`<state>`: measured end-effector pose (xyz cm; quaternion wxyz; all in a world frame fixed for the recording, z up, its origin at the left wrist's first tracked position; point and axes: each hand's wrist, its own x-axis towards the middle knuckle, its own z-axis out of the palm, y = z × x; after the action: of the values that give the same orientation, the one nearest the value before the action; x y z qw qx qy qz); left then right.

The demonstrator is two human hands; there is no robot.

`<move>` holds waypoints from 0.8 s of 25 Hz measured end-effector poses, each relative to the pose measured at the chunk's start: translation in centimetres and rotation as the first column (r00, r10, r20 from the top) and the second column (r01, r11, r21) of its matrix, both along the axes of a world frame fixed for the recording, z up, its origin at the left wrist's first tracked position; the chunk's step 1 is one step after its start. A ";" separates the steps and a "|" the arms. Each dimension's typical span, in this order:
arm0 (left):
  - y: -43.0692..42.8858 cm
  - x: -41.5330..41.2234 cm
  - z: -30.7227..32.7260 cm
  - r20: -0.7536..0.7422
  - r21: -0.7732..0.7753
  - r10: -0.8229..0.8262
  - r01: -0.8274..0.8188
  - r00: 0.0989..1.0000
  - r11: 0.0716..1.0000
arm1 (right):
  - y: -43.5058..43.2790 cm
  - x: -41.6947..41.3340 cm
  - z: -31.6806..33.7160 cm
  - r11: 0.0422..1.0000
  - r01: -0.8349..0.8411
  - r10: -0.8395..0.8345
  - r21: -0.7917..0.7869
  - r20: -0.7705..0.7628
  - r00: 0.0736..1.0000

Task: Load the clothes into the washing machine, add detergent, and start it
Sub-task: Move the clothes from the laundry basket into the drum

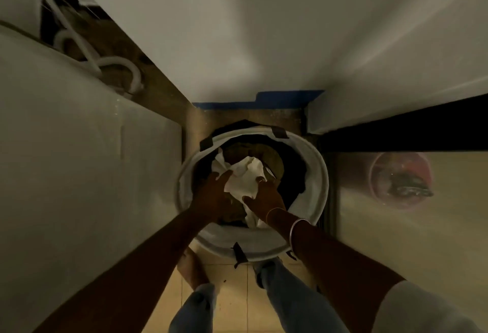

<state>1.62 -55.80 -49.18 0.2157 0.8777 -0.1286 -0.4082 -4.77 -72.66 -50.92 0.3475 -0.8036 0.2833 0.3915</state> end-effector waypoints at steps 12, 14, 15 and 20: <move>-4.1 0.9 -5.5 0.071 -0.060 -0.124 0.129 0.990 0.990 | 0.3 -1.4 -3.8 0.988 0.149 -0.132 -0.030 0.311 0.941; -3.3 0.4 -0.7 0.144 -0.108 -0.015 0.031 0.989 0.994 | 1.2 -1.2 1.1 0.972 0.234 -0.209 -0.008 0.415 0.885; -3.0 0.3 2.0 0.151 -0.135 0.051 -0.030 0.987 0.990 | 1.8 -1.0 3.6 0.964 0.266 -0.231 -0.007 0.469 0.853; -0.9 -0.2 17.0 0.196 -0.325 0.419 -0.344 0.887 0.881 | 4.7 1.2 18.1 0.911 0.393 -0.378 0.121 0.624 0.684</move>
<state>1.42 -56.67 -32.16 0.3961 0.8918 -0.0357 -0.2159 -3.59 -67.91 -32.79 0.4876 -0.8137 0.3162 0.0120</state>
